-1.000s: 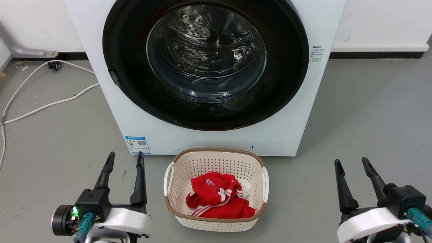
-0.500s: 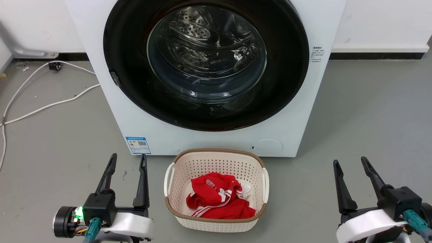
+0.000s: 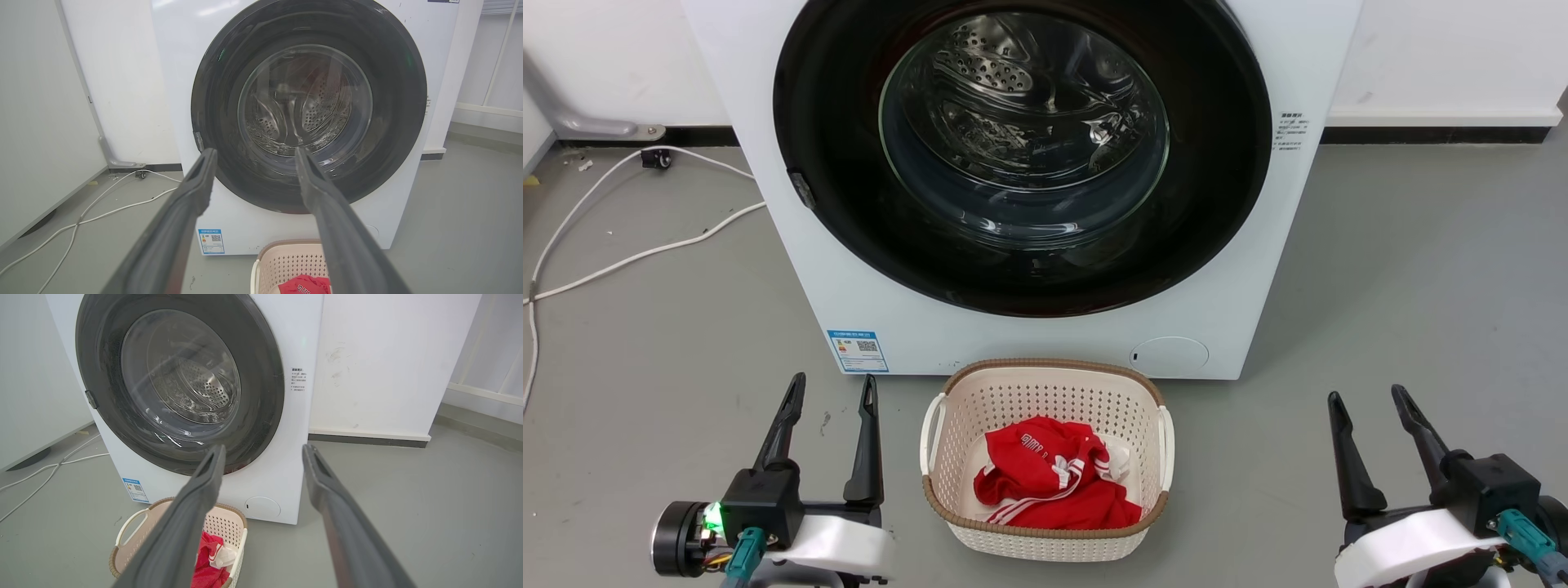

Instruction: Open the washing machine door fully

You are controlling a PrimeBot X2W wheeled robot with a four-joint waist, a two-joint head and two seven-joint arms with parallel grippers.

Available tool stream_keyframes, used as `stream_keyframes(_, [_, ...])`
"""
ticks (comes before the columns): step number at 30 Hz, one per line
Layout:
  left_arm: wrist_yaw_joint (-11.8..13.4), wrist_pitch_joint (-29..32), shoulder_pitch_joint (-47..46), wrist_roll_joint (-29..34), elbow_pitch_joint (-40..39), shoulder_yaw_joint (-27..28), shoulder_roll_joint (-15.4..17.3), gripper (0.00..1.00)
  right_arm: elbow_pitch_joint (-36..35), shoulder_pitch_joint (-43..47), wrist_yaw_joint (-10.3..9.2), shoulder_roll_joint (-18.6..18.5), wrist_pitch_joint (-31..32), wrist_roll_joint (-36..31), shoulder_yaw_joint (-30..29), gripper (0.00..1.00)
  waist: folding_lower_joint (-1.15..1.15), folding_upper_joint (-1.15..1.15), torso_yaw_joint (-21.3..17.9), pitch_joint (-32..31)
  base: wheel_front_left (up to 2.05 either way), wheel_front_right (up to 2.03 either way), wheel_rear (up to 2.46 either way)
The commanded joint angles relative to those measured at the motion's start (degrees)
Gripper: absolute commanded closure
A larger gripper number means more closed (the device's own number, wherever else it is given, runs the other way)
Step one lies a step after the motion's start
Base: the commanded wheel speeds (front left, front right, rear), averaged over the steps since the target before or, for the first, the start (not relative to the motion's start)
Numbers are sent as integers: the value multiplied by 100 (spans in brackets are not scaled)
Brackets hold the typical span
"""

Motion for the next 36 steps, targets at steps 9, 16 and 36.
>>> stream_keyframes(9, [-58,-15,53,49,25,45,-43,0,101,-53,-2,19,-224,1059,56,100,0,0,-4,-1,0,0,0])
stream_keyframes(16, [-75,-15,49,66,39,74,-64,0,195,-224,-1,17,-654,4560,117,100,0,0,-3,-4,0,0,0])
stream_keyframes(36, [-113,-15,-429,83,-208,243,-99,0,1422,-3177,-1,-502,-73,7732,-593,100,0,0,-129,760,0,0,0])
